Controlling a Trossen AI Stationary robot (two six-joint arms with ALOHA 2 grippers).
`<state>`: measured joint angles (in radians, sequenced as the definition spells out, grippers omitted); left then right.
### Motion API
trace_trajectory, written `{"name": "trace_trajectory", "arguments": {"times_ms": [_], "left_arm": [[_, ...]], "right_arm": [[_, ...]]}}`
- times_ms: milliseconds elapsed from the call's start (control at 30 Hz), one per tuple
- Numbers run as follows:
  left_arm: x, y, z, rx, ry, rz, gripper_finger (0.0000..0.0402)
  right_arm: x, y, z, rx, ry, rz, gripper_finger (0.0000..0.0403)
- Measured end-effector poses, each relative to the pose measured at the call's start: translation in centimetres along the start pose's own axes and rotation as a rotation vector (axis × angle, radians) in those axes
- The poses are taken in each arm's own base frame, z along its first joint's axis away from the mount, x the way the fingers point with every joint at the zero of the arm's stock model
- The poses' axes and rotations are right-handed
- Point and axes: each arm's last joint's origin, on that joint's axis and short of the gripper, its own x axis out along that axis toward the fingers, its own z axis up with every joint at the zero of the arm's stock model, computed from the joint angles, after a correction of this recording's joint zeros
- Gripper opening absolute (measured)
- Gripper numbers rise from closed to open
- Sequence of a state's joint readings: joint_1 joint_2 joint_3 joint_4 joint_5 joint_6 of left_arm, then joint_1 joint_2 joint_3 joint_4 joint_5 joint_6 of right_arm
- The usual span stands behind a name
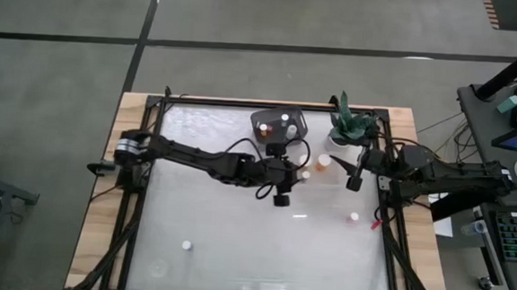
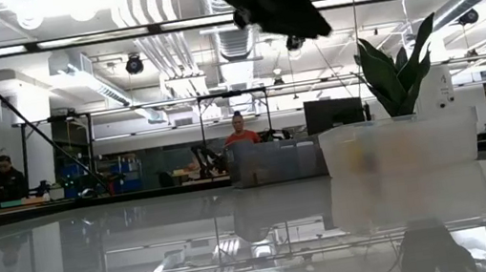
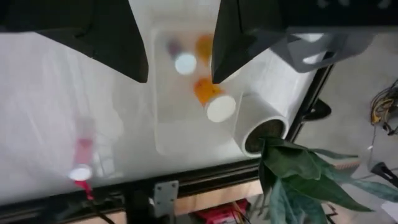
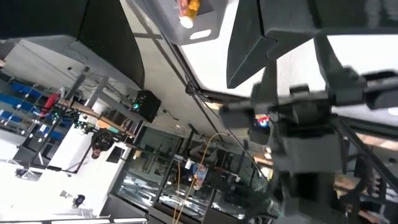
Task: Pick and place medicine bottles into bin by pill shape (circle, oval)
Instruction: Put the small pink pill bottle into the black bin
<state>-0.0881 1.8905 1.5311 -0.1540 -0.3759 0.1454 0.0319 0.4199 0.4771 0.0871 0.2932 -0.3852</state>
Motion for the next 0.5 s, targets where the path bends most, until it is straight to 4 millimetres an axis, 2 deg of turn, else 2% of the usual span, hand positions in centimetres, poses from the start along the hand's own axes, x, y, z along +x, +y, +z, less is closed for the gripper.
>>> {"name": "trace_trajectory", "arguments": {"times_ms": [233,500], "left_arm": [[-4.5,-0.1,0.9,0.063,0.026,-0.042,0.0162],[-8.4,0.7,-1.5,0.096,0.011,-0.026,0.0162]], "right_arm": [[0.0,-0.1,0.1,0.084,-0.005,0.002,0.0219],[0.3,0.2,-0.1,0.257,0.022,0.03,0.0219]]}}
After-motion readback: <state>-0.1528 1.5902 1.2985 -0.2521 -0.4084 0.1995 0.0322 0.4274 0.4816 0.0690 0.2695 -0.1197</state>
